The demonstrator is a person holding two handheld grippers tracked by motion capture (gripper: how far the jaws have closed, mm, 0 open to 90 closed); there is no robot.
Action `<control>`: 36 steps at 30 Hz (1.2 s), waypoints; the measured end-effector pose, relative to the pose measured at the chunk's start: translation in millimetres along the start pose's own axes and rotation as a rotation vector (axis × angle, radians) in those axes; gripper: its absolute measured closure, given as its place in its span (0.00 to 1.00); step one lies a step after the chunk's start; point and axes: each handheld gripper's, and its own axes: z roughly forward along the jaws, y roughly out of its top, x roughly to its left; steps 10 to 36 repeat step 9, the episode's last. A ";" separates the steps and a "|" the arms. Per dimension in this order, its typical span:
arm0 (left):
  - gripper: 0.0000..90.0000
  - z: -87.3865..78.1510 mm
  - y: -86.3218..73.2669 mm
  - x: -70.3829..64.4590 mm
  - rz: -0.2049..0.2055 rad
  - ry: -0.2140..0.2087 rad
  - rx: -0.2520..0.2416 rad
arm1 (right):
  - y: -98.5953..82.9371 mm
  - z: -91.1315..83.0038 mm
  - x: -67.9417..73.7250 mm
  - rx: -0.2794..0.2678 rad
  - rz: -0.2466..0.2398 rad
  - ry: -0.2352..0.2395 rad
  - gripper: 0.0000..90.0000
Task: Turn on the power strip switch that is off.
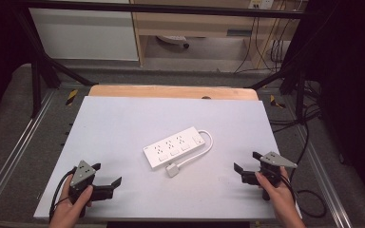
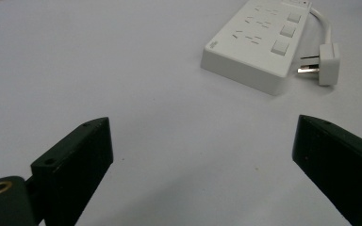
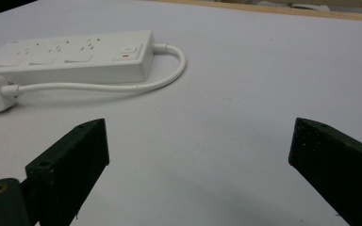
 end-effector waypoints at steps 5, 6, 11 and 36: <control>0.07 0.6 0.1 -0.7 0.003 -0.002 0.001 | 0.5 13.2 9.4 0.009 -0.035 0.026 0.06; 0.07 0.7 0.2 -1.0 0.004 -0.003 0.002 | 0.6 15.0 11.1 0.009 -0.044 0.031 0.06; 0.07 0.6 0.5 -1.5 0.012 -0.002 0.003 | 0.1 17.5 16.2 0.024 -0.080 0.041 0.05; 0.07 0.6 0.5 -1.5 0.012 -0.002 0.003 | 0.1 17.5 16.2 0.024 -0.080 0.041 0.05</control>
